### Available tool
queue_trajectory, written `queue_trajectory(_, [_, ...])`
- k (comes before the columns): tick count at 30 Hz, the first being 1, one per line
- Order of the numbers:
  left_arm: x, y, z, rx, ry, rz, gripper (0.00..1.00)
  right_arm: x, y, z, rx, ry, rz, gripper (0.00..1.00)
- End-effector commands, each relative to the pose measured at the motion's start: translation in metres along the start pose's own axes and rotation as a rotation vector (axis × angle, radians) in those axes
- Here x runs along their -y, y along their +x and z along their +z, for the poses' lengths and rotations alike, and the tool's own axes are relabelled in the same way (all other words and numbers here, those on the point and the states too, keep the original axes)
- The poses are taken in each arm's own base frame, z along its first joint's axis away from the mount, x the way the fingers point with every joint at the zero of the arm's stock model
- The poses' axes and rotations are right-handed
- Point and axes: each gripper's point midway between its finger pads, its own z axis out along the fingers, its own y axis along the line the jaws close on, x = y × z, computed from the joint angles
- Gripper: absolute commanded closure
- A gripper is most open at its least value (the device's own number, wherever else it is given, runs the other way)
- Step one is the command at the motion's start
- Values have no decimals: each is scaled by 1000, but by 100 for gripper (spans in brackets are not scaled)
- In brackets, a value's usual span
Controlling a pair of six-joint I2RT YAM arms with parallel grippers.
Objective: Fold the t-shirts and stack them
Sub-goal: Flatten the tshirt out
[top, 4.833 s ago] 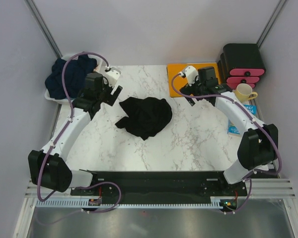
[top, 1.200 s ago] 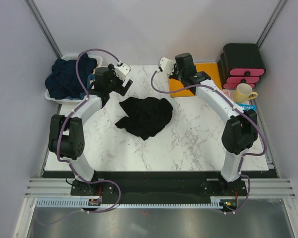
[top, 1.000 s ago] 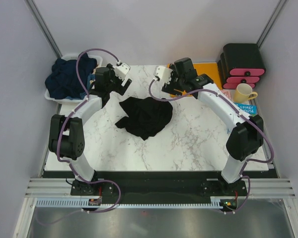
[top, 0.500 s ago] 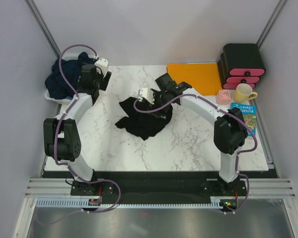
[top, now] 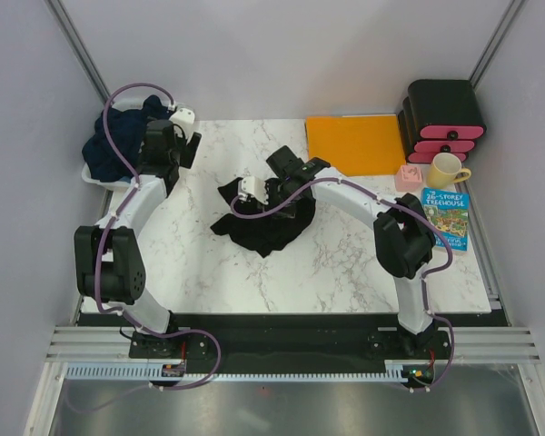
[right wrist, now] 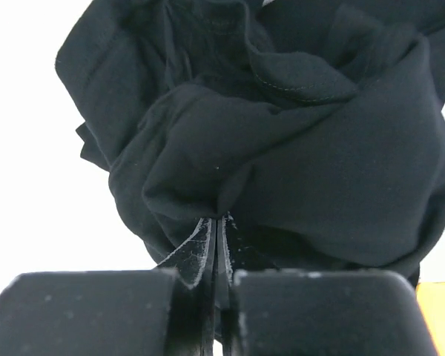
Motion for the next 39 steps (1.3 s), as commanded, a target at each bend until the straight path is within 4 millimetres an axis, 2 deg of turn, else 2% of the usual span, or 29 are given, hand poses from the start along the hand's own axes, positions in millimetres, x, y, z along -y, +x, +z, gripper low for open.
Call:
queue_trajectory(1, [-8, -12, -9, 36, -24, -54, 0, 9, -3, -2, -8, 29, -26, 100])
queue_trajectory(4, [-7, -12, -7, 34, -21, -63, 0, 22, -2, -10, -37, 94, -59, 100])
queue_trajectory(8, [0, -12, -5, 37, 10, -74, 0, 69, -8, -46, -88, 338, -159, 100])
queue_trajectory(9, [5, -12, -5, 41, 36, -74, 0, 91, -14, -73, -105, 471, -182, 100])
queue_trajectory(11, [13, -12, -3, 45, 74, -70, 0, 113, -21, -100, -121, 584, -250, 100])
queue_trajectory(12, [25, -10, -3, 40, 139, -63, 0, 131, -24, -126, -147, 692, -262, 100])
queue_trajectory(14, [40, -9, -2, 47, 216, -38, 0, 149, -29, -155, -186, 798, -318, 100])
queue_trajectory(15, [57, -10, -5, 69, 309, -27, 0, 162, -31, -180, -204, 897, -313, 100])
queue_trajectory(17, [73, -9, -8, 84, 405, 7, 0, 176, -29, -207, -257, 997, -346, 100])
queue_trajectory(18, [90, -12, -14, 106, 507, 11, 0, 185, -25, -232, -281, 1085, -329, 100])
queue_trajectory(20, [106, -13, -18, 126, 598, 35, 0, 194, -19, -255, -322, 1158, -330, 100])
queue_trajectory(21, [117, -22, -24, 163, 672, 39, 0, 201, -13, -274, -345, 1210, -325, 100])
queue_trajectory(23, [133, -20, -28, 153, 750, 52, 0, 206, -2, -294, -386, 1259, -301, 100])
queue_trajectory(24, [140, -29, -32, 180, 794, 58, 0, 210, 5, -309, -404, 1290, -294, 100])
queue_trajectory(26, [155, -31, -36, 182, 858, 71, 0, 214, 10, -330, -419, 1347, -279, 100])
queue_trajectory(28, [171, -44, -49, 244, 961, 85, 0, 219, 13, -355, -435, 1418, -276, 100])
queue_trajectory(31, [201, -50, -63, 302, 1106, 113, 0, 223, 1, -395, -408, 1529, -249, 100])
queue_trajectory(33, [222, -51, -65, 313, 1183, 108, 0, 223, -2, -402, -401, 1540, -250, 100])
queue_trajectory(35, [245, -53, -69, 309, 1245, 106, 0, 221, -3, -398, -397, 1527, -263, 100])
queue_trajectory(36, [249, -66, -66, 331, 1246, 109, 0, 217, -10, -404, -360, 1538, -281, 100])
queue_trajectory(37, [265, -60, -63, 296, 1276, 90, 0, 215, -13, -404, -334, 1545, -289, 100])
queue_trajectory(38, [270, -65, -62, 294, 1284, 81, 0, 213, -20, -414, -302, 1583, -291, 100])
queue_trajectory(39, [269, -80, -58, 316, 1277, 74, 0, 209, -35, -435, -240, 1677, -288, 100])
